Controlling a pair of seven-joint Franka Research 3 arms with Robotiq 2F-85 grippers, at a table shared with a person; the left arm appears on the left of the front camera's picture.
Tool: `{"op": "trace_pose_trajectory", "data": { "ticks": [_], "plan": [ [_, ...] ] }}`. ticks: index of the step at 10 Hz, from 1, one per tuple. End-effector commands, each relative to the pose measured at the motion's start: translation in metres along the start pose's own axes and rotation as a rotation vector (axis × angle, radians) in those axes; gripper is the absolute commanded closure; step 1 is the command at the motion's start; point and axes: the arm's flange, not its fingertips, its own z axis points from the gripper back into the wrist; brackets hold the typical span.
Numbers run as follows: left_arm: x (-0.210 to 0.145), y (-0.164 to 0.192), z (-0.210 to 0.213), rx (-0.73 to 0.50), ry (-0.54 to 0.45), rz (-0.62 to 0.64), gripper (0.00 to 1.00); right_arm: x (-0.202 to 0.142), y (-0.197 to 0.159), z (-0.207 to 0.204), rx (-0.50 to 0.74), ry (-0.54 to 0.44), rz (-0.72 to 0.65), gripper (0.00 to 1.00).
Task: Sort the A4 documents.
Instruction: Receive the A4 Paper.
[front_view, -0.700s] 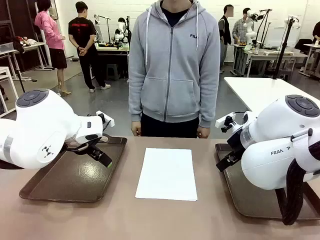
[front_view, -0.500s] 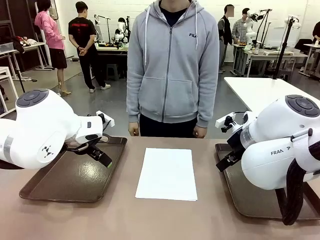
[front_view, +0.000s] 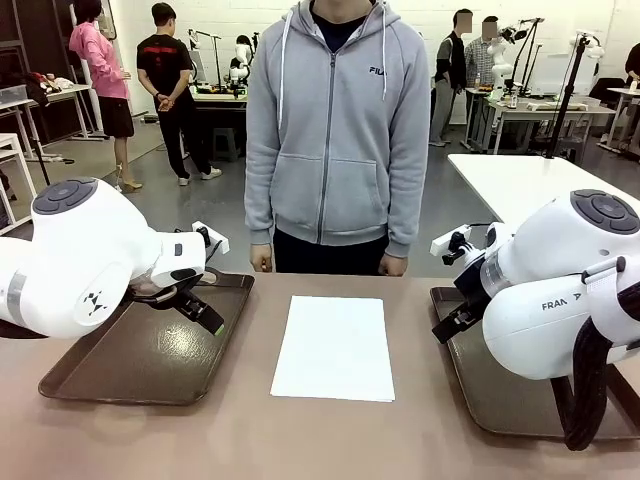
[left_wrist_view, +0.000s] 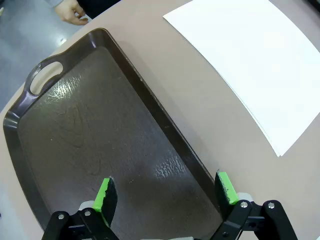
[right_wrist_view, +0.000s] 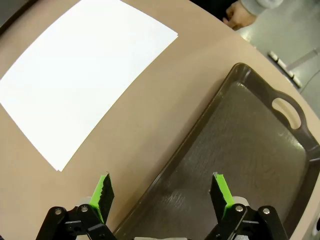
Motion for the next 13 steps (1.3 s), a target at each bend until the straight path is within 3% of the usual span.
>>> {"op": "trace_pose_trajectory", "data": {
  "ticks": [1,13],
  "plan": [
    [0.0,-0.0001,0.0,0.0,0.0,-0.001,0.0,0.0,0.0,0.0,0.0,0.0,0.0,0.0],
    [0.0,-0.0001,0.0,0.0,0.0,-0.001,0.0,0.0,0.0,0.0,0.0,0.0,0.0,0.0]
  ]
}}
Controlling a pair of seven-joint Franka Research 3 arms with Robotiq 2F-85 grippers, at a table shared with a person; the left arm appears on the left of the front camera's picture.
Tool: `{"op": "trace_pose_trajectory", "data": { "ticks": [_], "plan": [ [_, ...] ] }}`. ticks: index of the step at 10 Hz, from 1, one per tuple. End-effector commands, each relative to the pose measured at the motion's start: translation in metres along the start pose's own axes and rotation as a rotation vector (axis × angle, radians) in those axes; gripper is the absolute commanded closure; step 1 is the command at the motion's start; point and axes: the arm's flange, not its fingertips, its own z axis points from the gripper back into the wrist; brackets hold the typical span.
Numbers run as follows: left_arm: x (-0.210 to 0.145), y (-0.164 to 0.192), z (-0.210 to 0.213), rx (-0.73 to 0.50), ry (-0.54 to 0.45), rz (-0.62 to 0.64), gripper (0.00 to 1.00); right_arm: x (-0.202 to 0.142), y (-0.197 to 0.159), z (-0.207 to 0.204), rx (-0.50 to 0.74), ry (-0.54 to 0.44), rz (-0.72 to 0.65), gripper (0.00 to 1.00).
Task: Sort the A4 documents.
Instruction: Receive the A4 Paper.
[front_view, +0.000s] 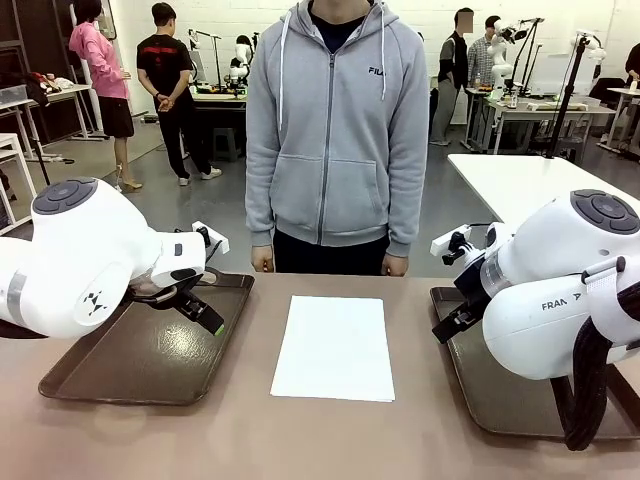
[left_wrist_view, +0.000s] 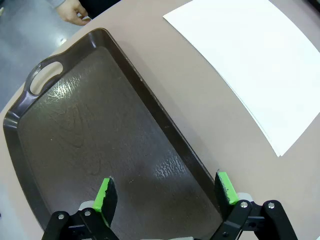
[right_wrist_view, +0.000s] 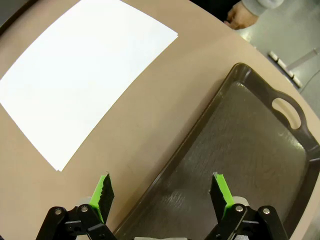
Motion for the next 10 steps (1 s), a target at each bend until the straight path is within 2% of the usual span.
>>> {"op": "trace_pose_trajectory", "data": {
  "ticks": [1,4,5,6,8,9,10],
  "plan": [
    [0.0,0.0,0.0,0.0,0.0,-0.001,0.0,0.0,0.0,0.0,0.0,0.0,0.0,0.0],
    [0.0,0.0,0.0,0.0,0.0,0.0,0.0,0.0,0.0,0.0,0.0,0.0,0.0,0.0],
    [-0.004,-0.002,0.013,0.003,-0.02,0.02,0.0,0.001,0.008,0.008,-0.02,-0.017,0.001,0.0],
    [-0.01,0.009,0.04,-0.026,-0.067,0.06,0.0,0.0,0.007,0.026,0.017,-0.05,0.0,0.0],
    [-0.028,0.026,0.1,-0.133,-0.194,0.044,0.0,-0.01,-0.011,0.073,0.139,-0.153,-0.005,0.0],
    [-0.037,0.029,0.124,-0.154,-0.209,0.041,0.0,-0.017,-0.024,0.097,0.16,-0.18,-0.008,0.0],
    [-0.049,0.035,0.146,-0.228,-0.179,0.041,0.0,-0.028,-0.038,0.121,0.158,-0.181,-0.005,0.0]
  ]
}}
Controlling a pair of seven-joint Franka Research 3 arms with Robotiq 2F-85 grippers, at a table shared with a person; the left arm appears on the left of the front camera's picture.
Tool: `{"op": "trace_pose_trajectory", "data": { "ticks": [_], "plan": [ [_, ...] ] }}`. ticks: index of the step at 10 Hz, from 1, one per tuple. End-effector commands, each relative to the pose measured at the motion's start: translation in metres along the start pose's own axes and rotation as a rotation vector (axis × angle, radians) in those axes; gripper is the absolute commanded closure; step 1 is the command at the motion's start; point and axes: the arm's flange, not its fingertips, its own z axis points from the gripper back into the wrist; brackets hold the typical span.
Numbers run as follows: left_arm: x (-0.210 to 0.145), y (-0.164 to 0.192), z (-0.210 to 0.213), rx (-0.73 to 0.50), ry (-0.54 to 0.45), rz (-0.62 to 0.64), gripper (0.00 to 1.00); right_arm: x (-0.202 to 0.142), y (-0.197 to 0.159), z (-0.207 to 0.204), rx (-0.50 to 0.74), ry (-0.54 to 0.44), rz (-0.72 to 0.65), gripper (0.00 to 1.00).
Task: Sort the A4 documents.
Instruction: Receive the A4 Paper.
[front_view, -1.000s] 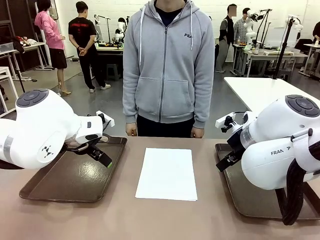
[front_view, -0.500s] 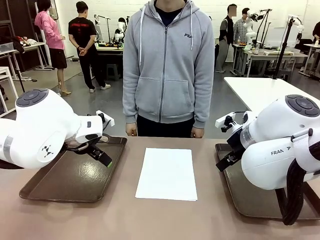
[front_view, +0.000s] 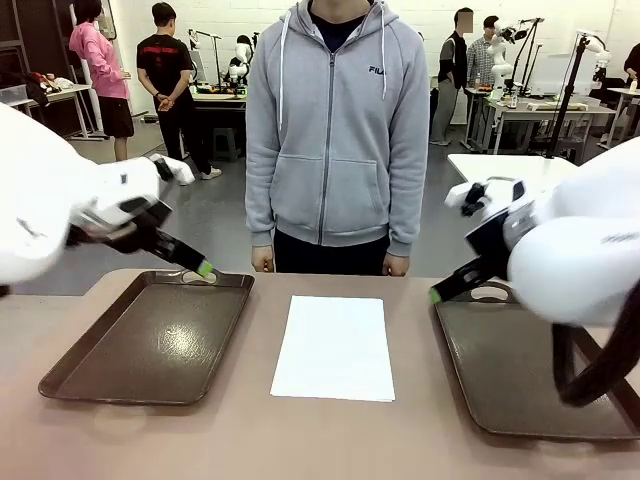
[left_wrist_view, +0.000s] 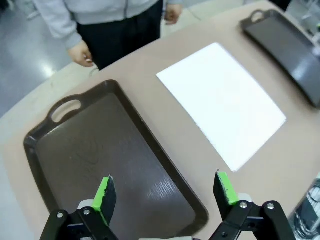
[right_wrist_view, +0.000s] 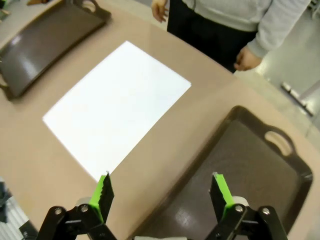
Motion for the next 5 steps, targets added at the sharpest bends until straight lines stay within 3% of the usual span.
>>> {"op": "trace_pose_trajectory", "data": {
  "ticks": [1,3,5],
  "plan": [
    [-0.064,0.002,0.057,-0.055,-0.016,-0.006,0.0,-0.05,-0.029,0.06,0.054,-0.004,0.016,0.0],
    [-0.068,0.003,0.086,-0.088,-0.062,-0.077,0.0,-0.063,-0.045,0.098,0.118,-0.083,0.011,0.0],
    [-0.07,0.007,0.087,-0.142,-0.045,-0.097,0.0,-0.076,-0.052,0.12,0.152,-0.184,-0.006,0.0]
  ]
}}
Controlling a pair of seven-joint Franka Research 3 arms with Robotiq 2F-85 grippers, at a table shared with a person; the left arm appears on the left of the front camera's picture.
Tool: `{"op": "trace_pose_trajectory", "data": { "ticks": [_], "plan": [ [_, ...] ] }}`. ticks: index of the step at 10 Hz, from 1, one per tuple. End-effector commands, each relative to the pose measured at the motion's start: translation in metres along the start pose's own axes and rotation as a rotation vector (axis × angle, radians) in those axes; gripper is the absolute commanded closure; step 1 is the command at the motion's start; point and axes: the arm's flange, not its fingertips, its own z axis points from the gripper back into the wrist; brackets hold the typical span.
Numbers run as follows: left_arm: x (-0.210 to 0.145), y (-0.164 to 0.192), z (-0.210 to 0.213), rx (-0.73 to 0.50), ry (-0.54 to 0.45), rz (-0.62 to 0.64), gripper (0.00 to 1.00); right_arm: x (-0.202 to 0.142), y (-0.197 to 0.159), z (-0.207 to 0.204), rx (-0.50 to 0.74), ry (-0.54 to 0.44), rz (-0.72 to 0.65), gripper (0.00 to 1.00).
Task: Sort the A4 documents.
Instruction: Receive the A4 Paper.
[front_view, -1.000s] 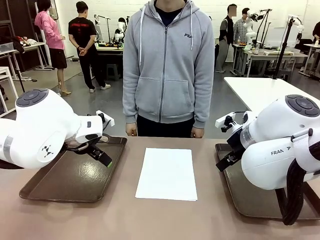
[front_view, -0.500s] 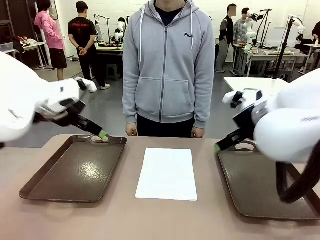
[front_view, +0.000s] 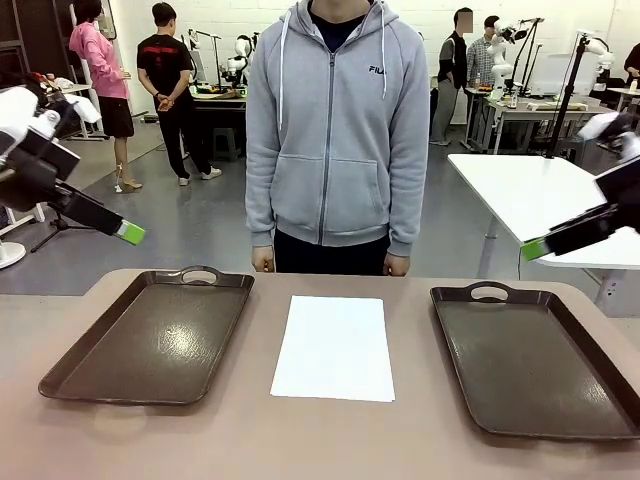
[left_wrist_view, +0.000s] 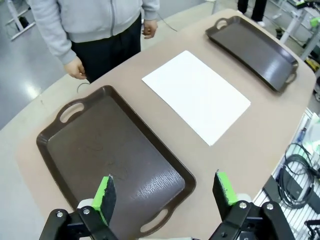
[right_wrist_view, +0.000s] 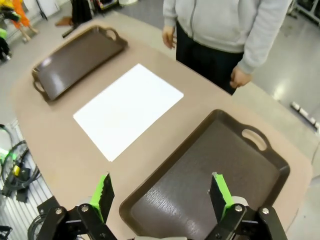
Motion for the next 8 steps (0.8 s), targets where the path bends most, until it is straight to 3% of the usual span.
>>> {"op": "trace_pose_trajectory", "data": {
  "ticks": [1,3,8],
  "plan": [
    [-0.052,-0.015,-0.02,-0.093,0.009,-0.021,0.0,-0.052,0.015,0.006,0.03,-0.093,-0.018,0.0],
    [-0.062,-0.007,-0.009,-0.196,-0.059,0.004,0.0,-0.061,0.012,0.016,0.033,-0.128,-0.021,0.0],
    [-0.077,-0.01,0.003,-0.076,-0.078,0.071,0.0,-0.058,0.012,0.011,0.035,-0.088,-0.002,0.0]
  ]
}}
